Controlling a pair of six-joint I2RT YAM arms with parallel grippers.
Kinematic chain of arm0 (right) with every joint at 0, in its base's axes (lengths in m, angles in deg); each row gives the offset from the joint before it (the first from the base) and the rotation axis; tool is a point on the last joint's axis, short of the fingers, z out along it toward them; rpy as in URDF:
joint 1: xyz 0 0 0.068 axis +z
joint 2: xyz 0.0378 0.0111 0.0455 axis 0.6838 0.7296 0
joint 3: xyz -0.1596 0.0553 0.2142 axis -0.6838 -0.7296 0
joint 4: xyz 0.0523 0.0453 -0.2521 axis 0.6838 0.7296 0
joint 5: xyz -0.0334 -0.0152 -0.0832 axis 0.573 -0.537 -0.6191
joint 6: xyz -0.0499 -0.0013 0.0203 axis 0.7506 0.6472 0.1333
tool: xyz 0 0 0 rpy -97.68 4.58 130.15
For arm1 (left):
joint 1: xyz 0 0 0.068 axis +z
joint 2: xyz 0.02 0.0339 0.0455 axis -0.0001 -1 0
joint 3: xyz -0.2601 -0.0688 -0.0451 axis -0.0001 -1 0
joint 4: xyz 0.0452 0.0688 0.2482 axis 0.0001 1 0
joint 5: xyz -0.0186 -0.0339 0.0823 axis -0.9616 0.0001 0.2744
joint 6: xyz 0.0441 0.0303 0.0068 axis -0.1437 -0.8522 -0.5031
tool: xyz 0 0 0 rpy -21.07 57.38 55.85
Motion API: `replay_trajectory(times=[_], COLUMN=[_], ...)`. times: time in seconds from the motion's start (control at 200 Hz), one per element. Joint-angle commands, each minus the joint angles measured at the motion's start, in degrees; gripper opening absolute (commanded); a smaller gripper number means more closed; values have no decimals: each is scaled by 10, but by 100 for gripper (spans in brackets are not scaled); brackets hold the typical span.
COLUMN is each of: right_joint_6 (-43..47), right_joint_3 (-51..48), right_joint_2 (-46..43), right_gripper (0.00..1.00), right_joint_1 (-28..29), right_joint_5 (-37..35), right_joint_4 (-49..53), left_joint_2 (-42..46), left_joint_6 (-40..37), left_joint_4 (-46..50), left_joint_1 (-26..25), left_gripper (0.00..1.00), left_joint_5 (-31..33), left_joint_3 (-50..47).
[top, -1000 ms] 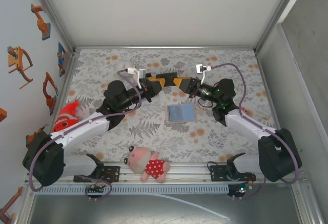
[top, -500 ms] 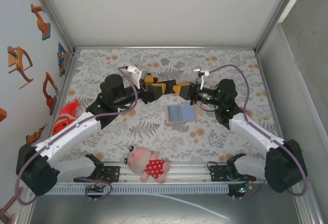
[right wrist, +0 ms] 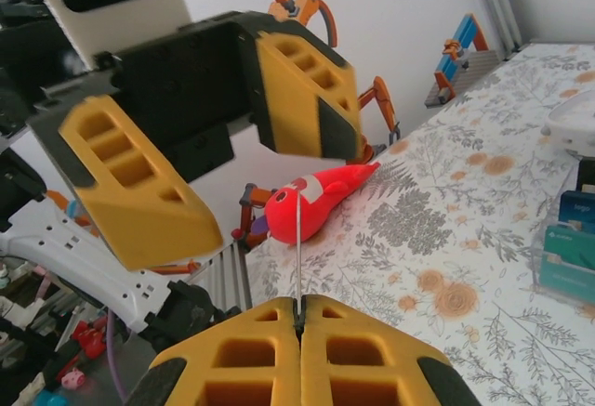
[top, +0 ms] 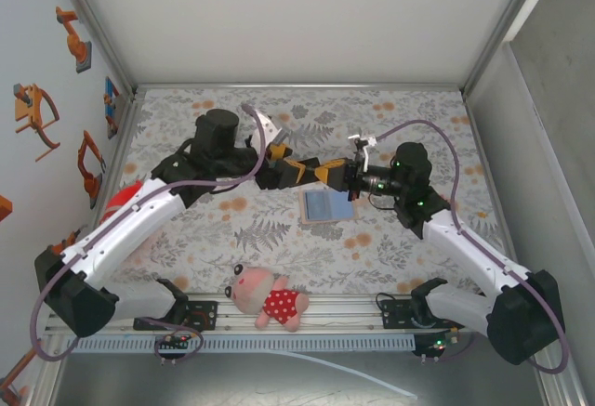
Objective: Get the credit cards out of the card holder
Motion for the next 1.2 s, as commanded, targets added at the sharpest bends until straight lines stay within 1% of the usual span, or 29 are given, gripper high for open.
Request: replay_trajectory(times=[0.0,0.07,0.18,0.306,0.401,0.441,0.466,0.486,0.546,0.626,0.716,0.836,0.977,1.112,1.197], right_joint_6=[13,13,14,20,34,45,54,60,80,102,117,123,117,109,106], right_joint_3=[18,20,23,24,27,32,36,38,45,52,57,64,64,66,67], right_joint_2=[-8,-7,-5,-4,-2,-4,-5,-6,-10,-20,-30,-36,-39,-38,-37], right_gripper=[0,0,0,0,0,0,6,15,34,49,54,66,75,78,79], right_joint_1=[8,10,11,11,11,11,11,11,11,11,11,11,11,11,11], right_joint_5=[16,20,22,16,-1,-14,-27,-37,-68,-121,-182,-249,-306,-374,-400], right_joint_4=[-4,-5,-5,0,24,45,61,74,112,154,195,235,256,276,286], left_joint_2=[-14,-23,-36,-40,-37,-34,-31,-30,-23,-17,-18,-34,-67,-125,-165], left_joint_6=[-31,-34,-36,-40,-48,-52,-53,-56,-66,-88,-111,-135,-189,-263,-307], left_joint_4=[46,51,58,58,59,59,59,57,50,42,33,13,-22,-23,-16], left_joint_1=[2,2,3,3,4,4,5,5,8,17,41,94,147,181,196], left_gripper=[64,62,45,17,10,4,2,0,0,0,0,0,0,1,2], left_joint_5=[-45,-48,-66,-74,-71,-61,-53,-45,-16,27,58,54,68,64,56], left_joint_3=[28,30,34,36,37,37,36,34,27,15,2,-9,-12,16,40])
